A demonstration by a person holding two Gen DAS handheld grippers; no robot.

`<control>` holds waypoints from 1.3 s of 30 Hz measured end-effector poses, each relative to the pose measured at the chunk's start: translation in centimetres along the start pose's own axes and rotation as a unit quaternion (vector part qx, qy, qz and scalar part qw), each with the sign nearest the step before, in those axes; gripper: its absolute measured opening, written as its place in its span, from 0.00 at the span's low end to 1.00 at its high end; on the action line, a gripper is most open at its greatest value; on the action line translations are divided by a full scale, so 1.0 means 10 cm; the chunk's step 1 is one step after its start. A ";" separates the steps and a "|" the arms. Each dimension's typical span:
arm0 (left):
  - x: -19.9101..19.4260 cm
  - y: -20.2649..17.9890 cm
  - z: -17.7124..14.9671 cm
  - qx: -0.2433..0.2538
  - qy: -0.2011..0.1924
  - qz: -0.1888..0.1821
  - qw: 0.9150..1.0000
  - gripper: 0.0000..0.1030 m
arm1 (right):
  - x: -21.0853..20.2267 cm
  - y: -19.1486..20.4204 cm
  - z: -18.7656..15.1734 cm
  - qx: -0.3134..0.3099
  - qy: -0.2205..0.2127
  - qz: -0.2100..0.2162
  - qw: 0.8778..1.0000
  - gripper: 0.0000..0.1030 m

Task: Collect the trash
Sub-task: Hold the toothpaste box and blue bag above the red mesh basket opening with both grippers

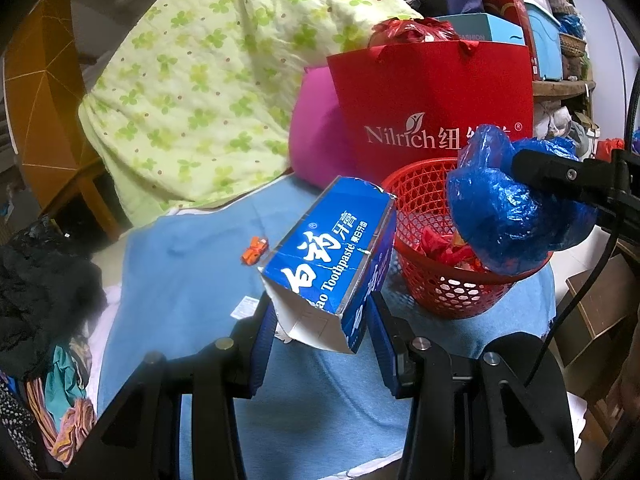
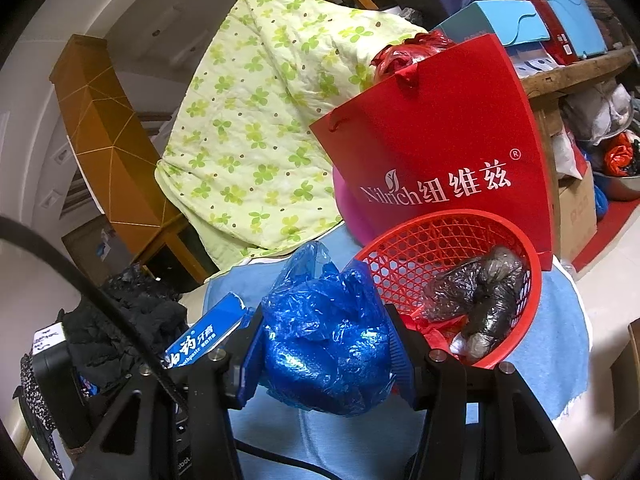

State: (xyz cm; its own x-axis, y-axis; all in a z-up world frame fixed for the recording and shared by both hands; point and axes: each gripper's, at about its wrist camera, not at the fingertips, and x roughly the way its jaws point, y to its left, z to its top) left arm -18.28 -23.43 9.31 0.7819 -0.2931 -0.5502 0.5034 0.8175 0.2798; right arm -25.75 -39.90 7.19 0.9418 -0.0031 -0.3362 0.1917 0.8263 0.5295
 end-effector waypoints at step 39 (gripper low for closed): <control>0.08 -0.17 -0.01 0.014 0.010 -0.012 1.000 0.46 | 0.00 -0.16 0.00 0.013 -0.002 -0.011 1.000 0.55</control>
State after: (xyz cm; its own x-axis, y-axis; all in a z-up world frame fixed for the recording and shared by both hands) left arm -18.51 -25.01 8.33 0.7616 -0.3024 -0.5732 0.5328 0.7957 0.2881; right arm -26.10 -41.18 6.36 0.9383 -0.0243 -0.3450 0.2205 0.8105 0.5426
